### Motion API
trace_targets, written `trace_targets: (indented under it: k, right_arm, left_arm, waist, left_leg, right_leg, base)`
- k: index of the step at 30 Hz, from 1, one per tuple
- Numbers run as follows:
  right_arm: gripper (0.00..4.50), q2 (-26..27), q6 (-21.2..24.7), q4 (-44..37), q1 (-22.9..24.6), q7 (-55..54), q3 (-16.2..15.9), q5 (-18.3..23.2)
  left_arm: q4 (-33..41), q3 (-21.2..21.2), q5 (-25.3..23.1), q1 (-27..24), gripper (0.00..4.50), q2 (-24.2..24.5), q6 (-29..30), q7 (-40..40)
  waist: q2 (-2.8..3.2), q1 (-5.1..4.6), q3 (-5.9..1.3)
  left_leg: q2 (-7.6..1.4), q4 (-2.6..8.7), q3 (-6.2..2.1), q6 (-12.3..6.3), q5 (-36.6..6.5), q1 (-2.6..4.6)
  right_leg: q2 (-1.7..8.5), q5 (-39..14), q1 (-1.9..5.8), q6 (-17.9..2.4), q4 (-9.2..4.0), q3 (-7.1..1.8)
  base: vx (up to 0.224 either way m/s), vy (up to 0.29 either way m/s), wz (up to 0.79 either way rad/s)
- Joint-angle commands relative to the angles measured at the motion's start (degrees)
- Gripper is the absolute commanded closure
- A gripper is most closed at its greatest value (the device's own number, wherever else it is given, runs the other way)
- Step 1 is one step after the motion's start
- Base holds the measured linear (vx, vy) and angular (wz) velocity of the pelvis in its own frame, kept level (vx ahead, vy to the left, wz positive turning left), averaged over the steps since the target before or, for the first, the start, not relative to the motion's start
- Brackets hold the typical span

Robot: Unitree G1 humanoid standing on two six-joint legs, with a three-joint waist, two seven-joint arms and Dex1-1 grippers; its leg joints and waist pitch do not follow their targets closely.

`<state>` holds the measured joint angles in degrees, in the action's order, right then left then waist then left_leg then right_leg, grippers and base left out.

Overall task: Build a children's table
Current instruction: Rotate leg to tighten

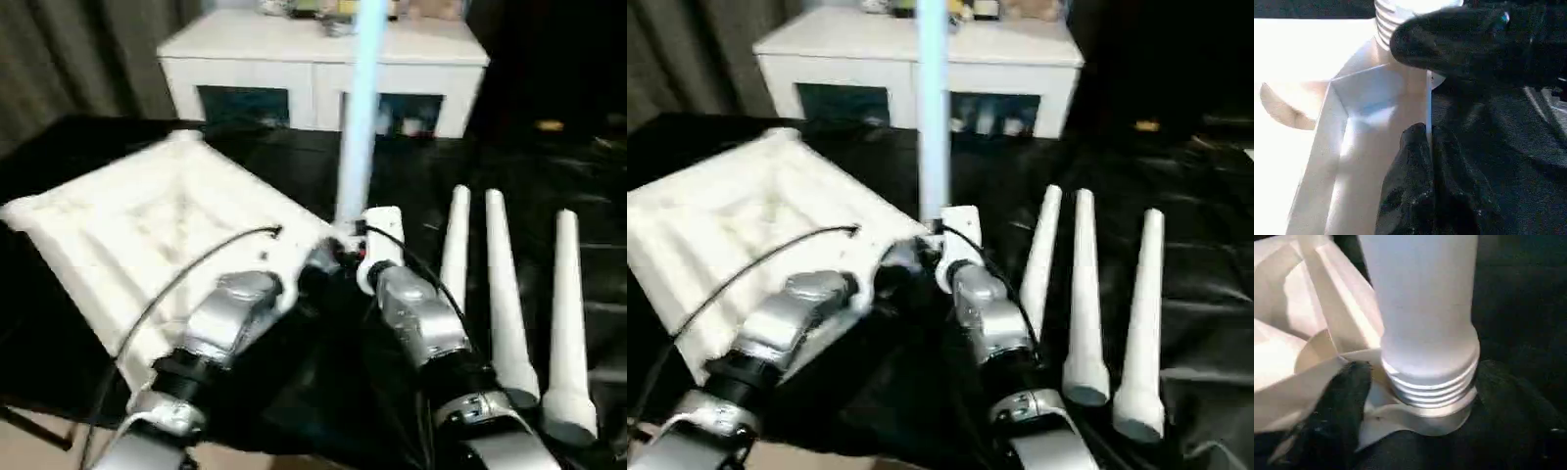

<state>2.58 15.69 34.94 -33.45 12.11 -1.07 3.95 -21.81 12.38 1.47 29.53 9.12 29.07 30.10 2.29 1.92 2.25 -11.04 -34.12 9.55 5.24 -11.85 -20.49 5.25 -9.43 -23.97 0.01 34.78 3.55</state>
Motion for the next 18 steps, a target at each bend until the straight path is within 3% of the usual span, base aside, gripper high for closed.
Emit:
trace_targets:
  k: [1, 4, 7, 11, 16, 18]
  right_arm:
    - [0.68, -2.92, 0.89, -3.46, 0.21, 7.43, -2.31, 0.45]
    - [0.68, -8.47, 1.39, -7.69, 1.95, 17.48, -6.57, -0.10]
    - [0.68, -13.89, 0.56, -11.65, 3.95, 26.81, -10.25, 0.01]
    - [0.68, -17.53, 0.19, -14.29, 5.52, 33.80, -12.88, 0.47]
    - [0.68, -21.29, -0.08, -16.57, 6.69, 41.22, -16.16, 0.56]
    - [0.68, -21.48, 0.10, -16.75, 6.72, 41.60, -16.28, 0.60]
  left_arm:
    - [3.34, 0.12, 1.23, -1.93, 4.50, 2.55, -3.01, 4.44]
    - [7.25, 1.38, 3.06, -4.56, 4.50, 6.06, -4.15, 11.52]
    - [12.48, 2.85, 6.18, -7.52, 4.50, 10.49, -4.08, 19.96]
    - [15.80, 3.81, 7.87, -9.35, 4.50, 14.15, -3.13, 25.30]
    - [16.55, 3.16, 8.11, -10.04, 4.50, 16.17, -2.93, 27.15]
    - [16.54, 3.03, 8.08, -10.06, 4.50, 16.31, -3.02, 27.28]
  waist:
    - [-0.45, 0.44, -3.52]
    - [-0.26, 0.85, -3.52]
    - [-0.29, 0.97, -3.55]
    - [-0.04, 1.66, -3.65]
    - [-0.18, 1.68, -3.28]
    - [-0.45, 1.57, -3.06]
  left_leg:
    - [-0.89, 4.14, -0.11, -2.70, -9.75, -0.59]
    - [-1.22, 3.81, 0.05, -4.58, -6.67, -0.65]
    - [-1.24, 3.75, 0.19, -4.97, -6.33, -0.49]
    - [-1.41, 3.44, 0.45, -6.03, -4.91, 0.01]
    - [-1.53, 3.81, 0.27, -4.66, -8.86, -0.14]
    - [-1.52, 4.03, 0.24, -3.53, -10.71, -0.27]
  right_leg:
    - [2.27, -12.13, 3.54, -11.09, -4.19, -1.93]
    - [2.15, -6.31, 3.62, -13.02, -3.44, -1.85]
    - [2.16, -5.38, 3.57, -14.25, -3.25, -1.91]
    - [1.87, -0.61, 3.16, -16.36, -2.65, -2.02]
    - [2.13, -5.19, 3.50, -15.51, -2.99, -1.98]
    - [2.27, -9.88, 3.55, -14.39, -3.48, -2.07]
  base:
    - [0.000, 0.000, 0.00]
    - [0.000, 0.000, 0.00]
    - [0.000, 0.000, 0.00]
    - [0.000, 0.000, 0.00]
    - [0.000, 0.000, 0.00]
    - [0.000, 0.000, 0.00]
